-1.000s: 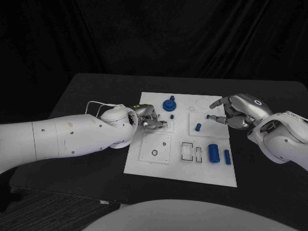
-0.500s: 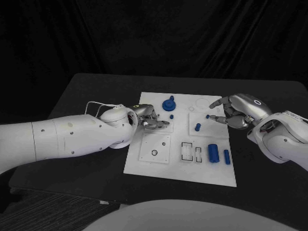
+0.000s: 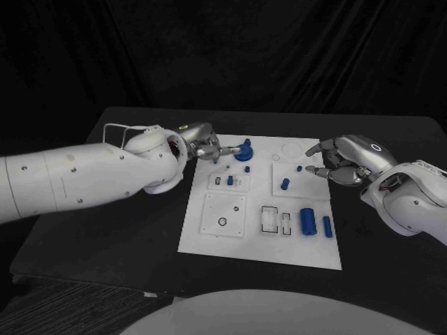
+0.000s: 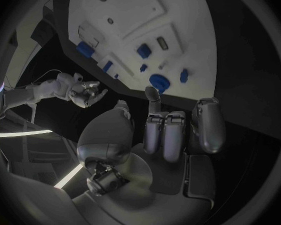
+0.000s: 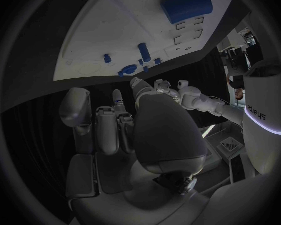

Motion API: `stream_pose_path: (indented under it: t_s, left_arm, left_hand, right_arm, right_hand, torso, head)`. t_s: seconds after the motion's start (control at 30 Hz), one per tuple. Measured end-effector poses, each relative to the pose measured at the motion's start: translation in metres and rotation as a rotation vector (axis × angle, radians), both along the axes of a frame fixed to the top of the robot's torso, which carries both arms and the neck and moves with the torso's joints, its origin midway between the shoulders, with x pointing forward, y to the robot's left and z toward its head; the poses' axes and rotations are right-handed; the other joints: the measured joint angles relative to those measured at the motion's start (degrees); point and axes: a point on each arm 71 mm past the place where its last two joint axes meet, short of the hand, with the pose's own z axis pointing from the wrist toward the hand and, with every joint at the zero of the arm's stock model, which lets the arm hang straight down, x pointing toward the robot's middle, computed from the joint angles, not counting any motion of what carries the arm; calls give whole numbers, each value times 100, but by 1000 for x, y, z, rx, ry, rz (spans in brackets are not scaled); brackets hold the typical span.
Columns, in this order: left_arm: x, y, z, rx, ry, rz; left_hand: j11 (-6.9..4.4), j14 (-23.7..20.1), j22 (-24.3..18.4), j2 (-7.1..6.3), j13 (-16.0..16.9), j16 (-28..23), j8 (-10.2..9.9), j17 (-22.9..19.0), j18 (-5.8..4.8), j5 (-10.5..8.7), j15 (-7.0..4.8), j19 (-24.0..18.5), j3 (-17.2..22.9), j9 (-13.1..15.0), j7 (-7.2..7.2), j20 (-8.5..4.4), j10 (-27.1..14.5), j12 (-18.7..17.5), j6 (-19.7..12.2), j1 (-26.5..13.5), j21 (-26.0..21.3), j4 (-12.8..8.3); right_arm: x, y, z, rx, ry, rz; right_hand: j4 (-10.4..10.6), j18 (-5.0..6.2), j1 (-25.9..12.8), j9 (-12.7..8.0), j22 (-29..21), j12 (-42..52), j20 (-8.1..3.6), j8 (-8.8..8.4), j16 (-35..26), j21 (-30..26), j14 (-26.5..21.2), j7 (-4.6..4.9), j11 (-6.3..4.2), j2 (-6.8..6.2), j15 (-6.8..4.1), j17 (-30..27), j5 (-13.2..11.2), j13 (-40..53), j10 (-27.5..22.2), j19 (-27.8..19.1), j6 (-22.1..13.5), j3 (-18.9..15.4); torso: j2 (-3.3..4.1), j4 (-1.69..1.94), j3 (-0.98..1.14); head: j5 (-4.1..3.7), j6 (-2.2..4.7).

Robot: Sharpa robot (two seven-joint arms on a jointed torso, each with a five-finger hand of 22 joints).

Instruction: Assemble the parts on the task board

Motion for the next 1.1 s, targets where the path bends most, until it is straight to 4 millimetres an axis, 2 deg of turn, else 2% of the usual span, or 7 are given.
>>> stream_pose_path:
  t_s: [0.17, 0.33, 0.4, 0.47, 0.6, 0.8, 1.1]
  left_arm:
    - [25, 10, 45, -44, 12, 38]
    - [42, 16, 59, -40, 99, 55]
    - [48, 16, 59, -24, 139, 56]
    - [54, 16, 57, -1, 180, 55]
    - [62, 15, 50, 46, 242, 53]
    - [70, 15, 29, 104, 306, 61]
    - [75, 10, 6, 149, 349, 63]
  left_hand:
    - [0, 0, 0, 67, 0, 0, 39, 0, 0, 0, 0, 70, -170, 157, 26, 12, 0, 1, -112, 216, 125, 1]
    - [0, 0, 0, 170, 0, 0, 83, 0, 0, 0, 0, 91, -232, 276, 34, 32, 0, 1, -153, 484, 195, -15]
    - [0, 0, 0, 248, 0, 0, 83, 0, 0, 184, 0, 103, -199, 326, 32, 44, 0, 1, -223, 902, 205, -84]
    - [0, 0, 0, 291, 0, 0, 59, 0, 0, 239, 1, 103, -176, 332, 60, 44, 0, 1, -289, 1090, 205, -105]
    - [0, 0, 5, 287, 0, 0, -73, 0, 0, 239, 1, 102, -176, 314, 90, 44, 0, 1, -423, 1263, 205, -104]
    - [37, 12, 4, 303, 0, 0, -156, 0, -1, 239, 13, 121, -176, 285, 140, 63, 2, 1, -556, 1328, 204, -104]
    - [80, 21, 4, 302, 0, 0, -394, 0, 0, 239, 63, 112, -201, 164, 193, 95, -4, 1, -667, 1384, 203, -79]
  right_arm:
    - [-1, -1, 1, 7, -6, -3]
    - [-2, 0, 2, 14, -8, -3]
    - [-2, 0, 2, 16, -8, -3]
    - [-2, 0, 2, 17, -7, -3]
    - [-2, 1, 2, 20, -6, -2]
    - [-2, 1, 2, 22, -4, -1]
    - [-2, 2, 2, 24, -3, 2]
  right_hand:
    - [26, 0, -15, -12, 0, 0, 0, 0, 0, 0, 0, 0, 0, -13, 0, 0, 0, 0, 0, 0, 0, -26]
    - [56, 0, -109, -16, -1, 0, 0, 0, 0, 0, 0, 0, 0, -1, 0, 0, 0, 0, 0, 0, 0, -56]
    - [56, 0, -109, -18, -1, 0, 0, 0, 0, 0, 0, 0, 0, 0, 0, 0, 0, 0, 0, 0, 0, -56]
    - [56, 0, -109, -22, -1, 0, 0, 0, 0, 0, 0, 0, 0, -1, 0, 0, 0, 0, 0, 0, 0, -56]
    - [73, 0, -109, -21, -1, 0, 0, 0, 0, 0, 0, -21, 0, 0, 0, 0, -1, 0, 0, 0, 21, -40]
    - [73, 0, -108, -21, -1, 0, 0, 0, 0, 0, 0, -21, 0, -1, 0, 0, 21, 0, 0, 0, 21, -40]
    - [73, 0, -108, -28, -2, 0, 0, 0, 0, 0, 0, -21, 0, -1, 0, 0, 21, 0, 0, 0, 21, -40]
  torso:
    - [0, -1, -1]
    - [5, -5, -6]
    - [9, -4, -8]
    - [12, -4, -8]
    - [11, -5, -1]
    - [16, -3, 13]
    - [53, -10, -19]
  head:
    - [-17, 0]
    - [-19, 0]
    - [-19, 0]
    - [-25, 0]
    - [-40, 0]
    - [-46, 0]
    - [-8, 0]
